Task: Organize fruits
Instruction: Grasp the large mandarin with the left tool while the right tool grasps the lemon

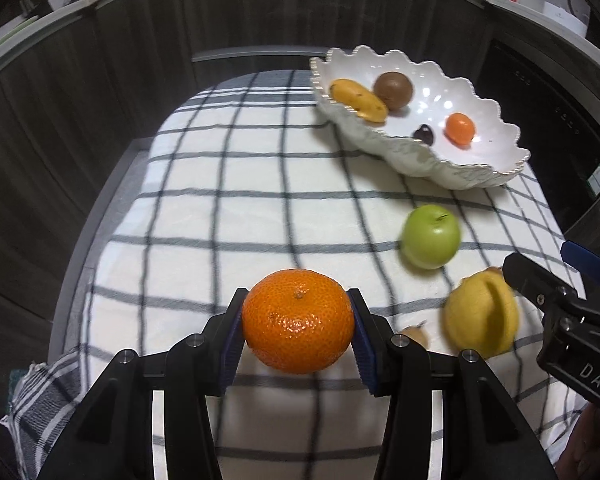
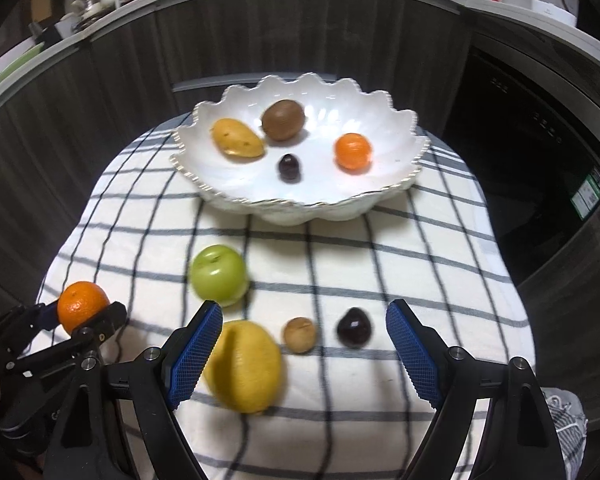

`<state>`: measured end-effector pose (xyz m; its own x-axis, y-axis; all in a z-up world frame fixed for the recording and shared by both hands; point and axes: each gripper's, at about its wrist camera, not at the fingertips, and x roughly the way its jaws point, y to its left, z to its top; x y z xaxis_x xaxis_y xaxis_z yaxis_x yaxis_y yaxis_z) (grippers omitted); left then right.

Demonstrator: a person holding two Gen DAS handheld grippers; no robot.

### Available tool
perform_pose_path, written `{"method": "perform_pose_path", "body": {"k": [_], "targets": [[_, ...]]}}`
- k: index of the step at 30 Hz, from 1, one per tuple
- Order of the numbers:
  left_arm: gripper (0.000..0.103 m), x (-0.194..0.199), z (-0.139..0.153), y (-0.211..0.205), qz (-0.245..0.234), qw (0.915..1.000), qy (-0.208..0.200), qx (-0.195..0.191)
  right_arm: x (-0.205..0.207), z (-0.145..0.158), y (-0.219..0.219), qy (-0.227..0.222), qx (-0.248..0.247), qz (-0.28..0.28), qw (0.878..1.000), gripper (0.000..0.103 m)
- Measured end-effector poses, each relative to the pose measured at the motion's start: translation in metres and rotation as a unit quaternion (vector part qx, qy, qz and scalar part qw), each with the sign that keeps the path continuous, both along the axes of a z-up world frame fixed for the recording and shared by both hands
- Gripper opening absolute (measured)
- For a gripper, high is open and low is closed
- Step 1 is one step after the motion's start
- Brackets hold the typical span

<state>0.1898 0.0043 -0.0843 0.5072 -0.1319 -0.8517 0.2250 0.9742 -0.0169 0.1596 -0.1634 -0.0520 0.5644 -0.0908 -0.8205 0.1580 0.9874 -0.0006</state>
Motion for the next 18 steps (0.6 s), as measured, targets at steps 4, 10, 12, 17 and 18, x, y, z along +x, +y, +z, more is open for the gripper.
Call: {"method": "perform_pose_path", "body": {"k": [4, 10, 12, 17, 18], "targets": [[0.047, -0.001, 0.000, 0.019, 0.018, 0.9998, -0.002, -0.004, 0.001, -0.008, 0.020, 0.011, -0.002, 0.017, 1.000, 0.085], [0.047, -0.001, -0.003, 0.031, 0.032, 0.9994, 0.001, -0.013, 0.002, -0.023, 0.036, 0.025, -0.006, 0.032, 0.999, 0.084], [0.047, -0.001, -0.004, 0.031, 0.032, 0.9994, 0.002, -0.014, 0.003, -0.028, 0.035, 0.028, -0.005, 0.027, 0.999, 0.083], [0.047, -0.001, -0.006, 0.029, 0.030, 0.9994, 0.005, -0.016, 0.005, -0.042, 0.031, 0.049, 0.013, 0.024, 0.998, 0.065], [0.047, -0.001, -0.006, 0.029, 0.030, 0.9994, 0.004, -0.016, 0.005, -0.045, 0.031, 0.053, 0.017, 0.025, 0.998, 0.064]]}}
